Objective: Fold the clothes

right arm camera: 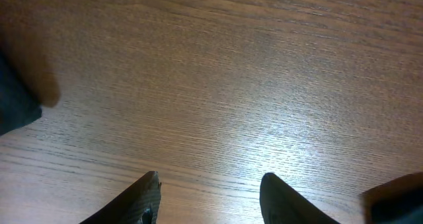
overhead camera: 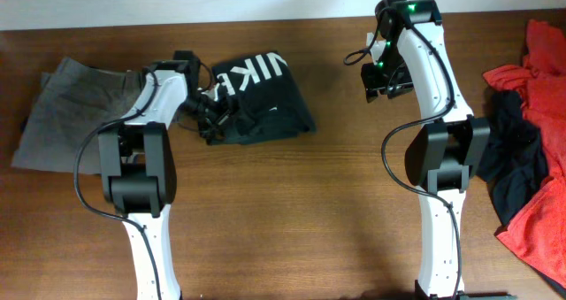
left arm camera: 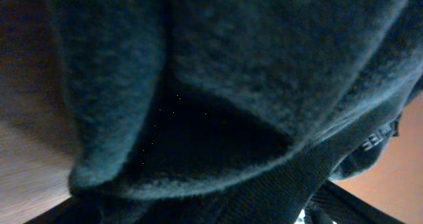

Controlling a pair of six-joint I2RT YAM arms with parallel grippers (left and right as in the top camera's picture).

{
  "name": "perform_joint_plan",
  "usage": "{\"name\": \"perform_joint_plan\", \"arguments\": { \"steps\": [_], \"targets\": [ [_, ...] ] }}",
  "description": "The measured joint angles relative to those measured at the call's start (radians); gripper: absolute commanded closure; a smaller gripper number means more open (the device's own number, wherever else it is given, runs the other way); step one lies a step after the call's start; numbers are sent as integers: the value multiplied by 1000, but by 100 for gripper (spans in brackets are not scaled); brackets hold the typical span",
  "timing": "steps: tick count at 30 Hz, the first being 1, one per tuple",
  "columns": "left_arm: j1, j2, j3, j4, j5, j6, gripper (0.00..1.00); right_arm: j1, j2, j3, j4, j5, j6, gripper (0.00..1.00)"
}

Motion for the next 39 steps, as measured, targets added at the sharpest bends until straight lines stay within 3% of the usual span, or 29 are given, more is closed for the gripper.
{"name": "perform_joint_plan", "arguments": {
  "steps": [4,10,11,17,31,39],
  "targets": [
    [-9,-3,2,8,-32,-18,29,0,0,0,0,0,0,47],
    [14,-2,1,6,-89,-29,63,0,0,0,0,0,0,47],
    [20,-2,1,6,-96,-28,78,0,0,0,0,0,0,47],
    [34,4,1,4,-125,-15,98,0,0,0,0,0,0,46],
    [31,-90,1,5,-226,40,99,0,0,0,0,0,0,46],
    [31,-226,9,-12,-376,89,99,0,0,0,0,0,0,46]
  ]
}}
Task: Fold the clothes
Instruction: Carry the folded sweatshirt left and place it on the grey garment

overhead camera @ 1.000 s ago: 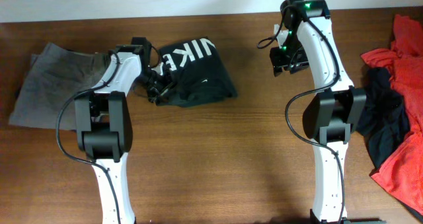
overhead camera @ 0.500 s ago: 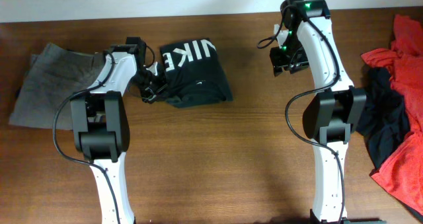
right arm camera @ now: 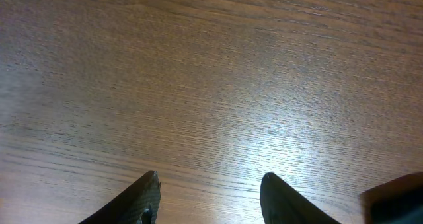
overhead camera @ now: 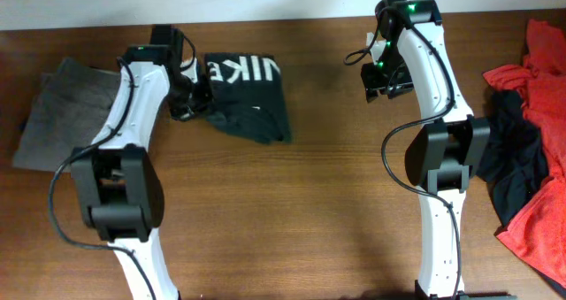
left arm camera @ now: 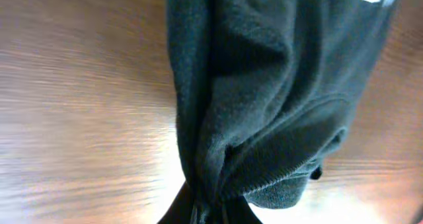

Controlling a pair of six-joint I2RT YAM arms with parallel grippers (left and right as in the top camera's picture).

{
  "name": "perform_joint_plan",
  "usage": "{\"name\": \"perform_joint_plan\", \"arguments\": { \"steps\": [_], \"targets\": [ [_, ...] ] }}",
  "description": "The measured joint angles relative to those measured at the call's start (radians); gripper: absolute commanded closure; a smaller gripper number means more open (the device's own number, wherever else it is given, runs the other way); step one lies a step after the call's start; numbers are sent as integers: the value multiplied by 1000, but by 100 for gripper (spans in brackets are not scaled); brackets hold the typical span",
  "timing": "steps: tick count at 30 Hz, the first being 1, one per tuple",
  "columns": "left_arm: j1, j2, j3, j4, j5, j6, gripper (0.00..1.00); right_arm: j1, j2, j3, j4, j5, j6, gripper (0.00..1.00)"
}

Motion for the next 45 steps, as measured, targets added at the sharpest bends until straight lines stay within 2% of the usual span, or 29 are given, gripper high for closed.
{"name": "perform_joint_plan", "arguments": {
  "steps": [6,16,28,45],
  "targets": [
    [21,-67,57,-37,-113,122,99,0,0,0,0,0,0,46],
    [161,-94,188,-70,-204,220,100,0,0,0,0,0,0,46],
    [345,-94,243,-78,-211,243,100,0,0,0,-1,0,0,46],
    [515,-94,246,-31,-200,329,99,0,0,0,-16,0,-1,46]
  ]
}}
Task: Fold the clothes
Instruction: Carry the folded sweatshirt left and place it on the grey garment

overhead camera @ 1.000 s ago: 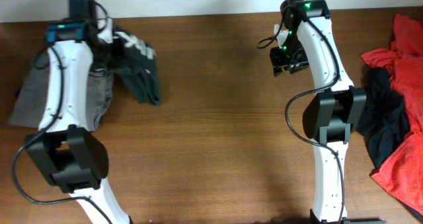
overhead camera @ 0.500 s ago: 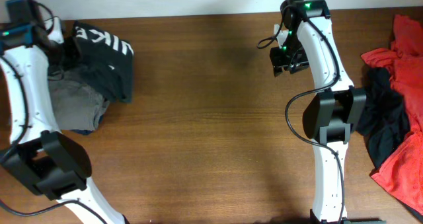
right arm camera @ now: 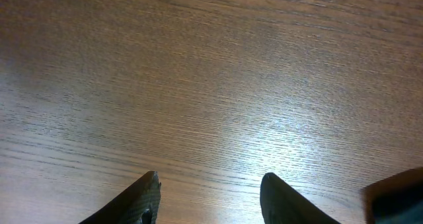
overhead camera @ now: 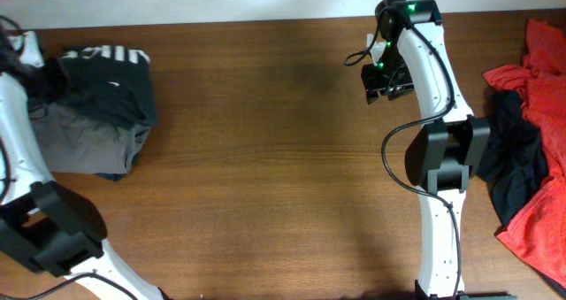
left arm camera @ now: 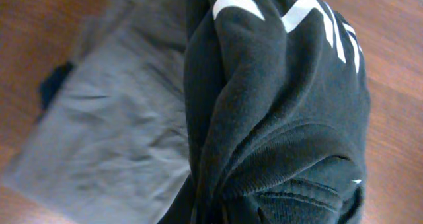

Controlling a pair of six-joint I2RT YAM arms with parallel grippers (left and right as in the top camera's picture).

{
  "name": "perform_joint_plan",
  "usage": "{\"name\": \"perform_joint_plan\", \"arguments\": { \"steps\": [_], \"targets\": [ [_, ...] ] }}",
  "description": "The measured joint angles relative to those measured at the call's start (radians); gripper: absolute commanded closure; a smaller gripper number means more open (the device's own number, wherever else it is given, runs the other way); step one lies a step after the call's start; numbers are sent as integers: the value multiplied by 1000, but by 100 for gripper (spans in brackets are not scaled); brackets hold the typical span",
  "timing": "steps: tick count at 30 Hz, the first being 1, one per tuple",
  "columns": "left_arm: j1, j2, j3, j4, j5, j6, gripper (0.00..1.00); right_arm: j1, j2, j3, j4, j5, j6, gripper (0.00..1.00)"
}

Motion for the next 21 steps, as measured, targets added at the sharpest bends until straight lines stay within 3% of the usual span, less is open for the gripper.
{"name": "perform_joint_plan", "arguments": {
  "steps": [21],
  "targets": [
    [119,0,0,-41,4,19,100,0,0,0,-11,0,1,46]
  ]
}}
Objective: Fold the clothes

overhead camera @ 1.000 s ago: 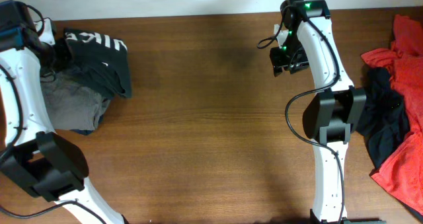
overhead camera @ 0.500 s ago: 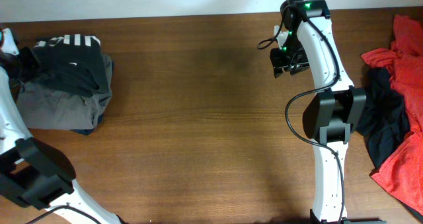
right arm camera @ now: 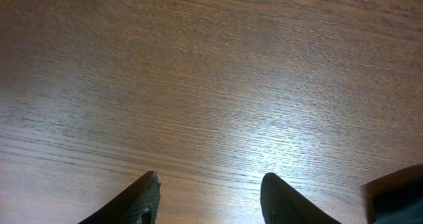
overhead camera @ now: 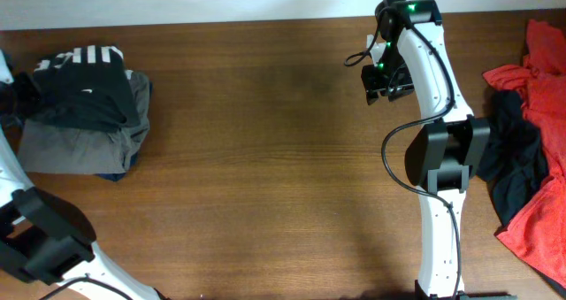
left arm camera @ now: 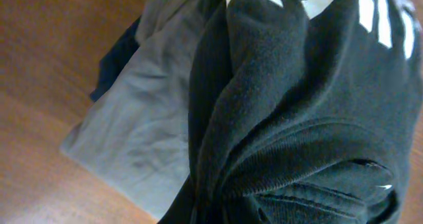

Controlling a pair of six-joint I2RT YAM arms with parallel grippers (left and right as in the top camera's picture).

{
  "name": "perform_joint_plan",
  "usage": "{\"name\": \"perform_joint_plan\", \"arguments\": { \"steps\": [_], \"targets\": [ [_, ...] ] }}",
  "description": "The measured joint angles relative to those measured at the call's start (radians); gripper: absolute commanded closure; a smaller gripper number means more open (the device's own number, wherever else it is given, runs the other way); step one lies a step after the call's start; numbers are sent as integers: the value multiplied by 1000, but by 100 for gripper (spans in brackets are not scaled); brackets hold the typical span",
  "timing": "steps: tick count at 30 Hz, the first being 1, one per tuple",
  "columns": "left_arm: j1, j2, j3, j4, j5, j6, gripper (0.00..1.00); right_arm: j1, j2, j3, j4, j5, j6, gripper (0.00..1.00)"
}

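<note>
A folded black garment with white lettering (overhead camera: 81,96) lies on top of a folded grey garment (overhead camera: 75,148) at the far left of the table. My left gripper (left arm camera: 210,219) is shut on the black garment (left arm camera: 310,112), its fingers buried in the bunched cloth; the grey garment (left arm camera: 142,135) shows beneath. At the back right, my right gripper (right arm camera: 208,201) hangs open over bare wood, nothing between its fingers. A pile of unfolded red and dark clothes (overhead camera: 531,150) sits at the right edge.
The wooden table (overhead camera: 283,176) spreads between the two arms. A white wall strip runs along the table's back edge. The right arm's base stands near the front, right of centre.
The black garment, still gripped by my left gripper, has shifted a little further left and lower onto the grey stack. The right arm has not moved.
The black garment lay near the table's back centre-left with my left gripper on it. Then it was gripped and further left, beside the grey garment. Then it rested over the grey garment's far end, and now sits on the stack. The right gripper stayed open throughout.
</note>
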Motion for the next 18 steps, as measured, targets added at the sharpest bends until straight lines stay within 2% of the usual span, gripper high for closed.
{"name": "perform_joint_plan", "arguments": {
  "steps": [12,18],
  "targets": [
    [53,0,0,-26,-1,0,98,0,0,0,0,0,0,46],
    [54,0,0,-31,-42,4,84,0,0,0,-1,0,0,46]
  ]
}}
